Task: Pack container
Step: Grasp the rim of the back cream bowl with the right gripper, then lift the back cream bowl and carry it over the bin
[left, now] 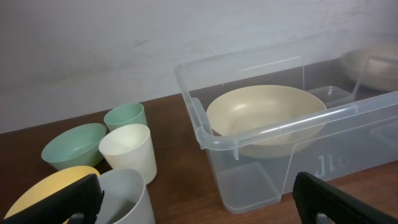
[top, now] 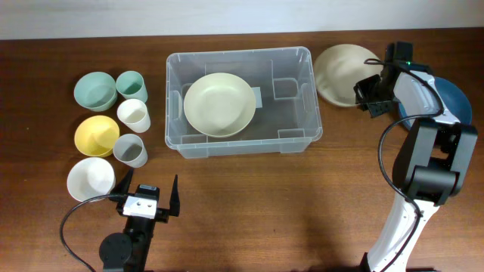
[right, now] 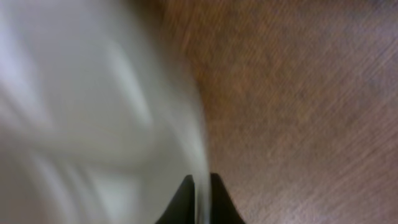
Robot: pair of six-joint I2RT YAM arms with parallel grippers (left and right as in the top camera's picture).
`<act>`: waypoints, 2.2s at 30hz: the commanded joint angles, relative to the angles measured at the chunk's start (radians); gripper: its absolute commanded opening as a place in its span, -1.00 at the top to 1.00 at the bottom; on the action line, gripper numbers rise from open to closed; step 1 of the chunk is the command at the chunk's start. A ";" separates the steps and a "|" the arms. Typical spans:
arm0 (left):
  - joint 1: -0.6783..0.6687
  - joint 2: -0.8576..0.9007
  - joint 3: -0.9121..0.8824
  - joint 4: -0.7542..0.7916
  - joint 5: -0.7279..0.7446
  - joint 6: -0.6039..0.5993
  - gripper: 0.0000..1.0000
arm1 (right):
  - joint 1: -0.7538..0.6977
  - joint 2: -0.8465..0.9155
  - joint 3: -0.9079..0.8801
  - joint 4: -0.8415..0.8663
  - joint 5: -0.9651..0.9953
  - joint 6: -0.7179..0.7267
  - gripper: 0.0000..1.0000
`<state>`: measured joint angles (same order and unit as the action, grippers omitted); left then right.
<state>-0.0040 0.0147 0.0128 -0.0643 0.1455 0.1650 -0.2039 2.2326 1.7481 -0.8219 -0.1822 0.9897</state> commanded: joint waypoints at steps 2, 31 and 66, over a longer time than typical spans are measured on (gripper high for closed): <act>0.005 -0.009 -0.003 -0.004 -0.004 0.008 -0.99 | 0.007 0.012 -0.009 0.020 0.010 -0.013 0.92; 0.005 -0.009 -0.004 -0.004 -0.004 0.008 -0.99 | 0.051 -0.256 0.509 -0.226 -0.296 -0.317 0.92; 0.005 -0.009 -0.003 -0.004 -0.004 0.008 -0.99 | 0.567 0.039 0.397 -0.180 -0.249 -0.406 0.92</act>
<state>-0.0036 0.0147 0.0128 -0.0643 0.1455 0.1646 0.3664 2.2490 2.1464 -1.0103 -0.4313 0.5938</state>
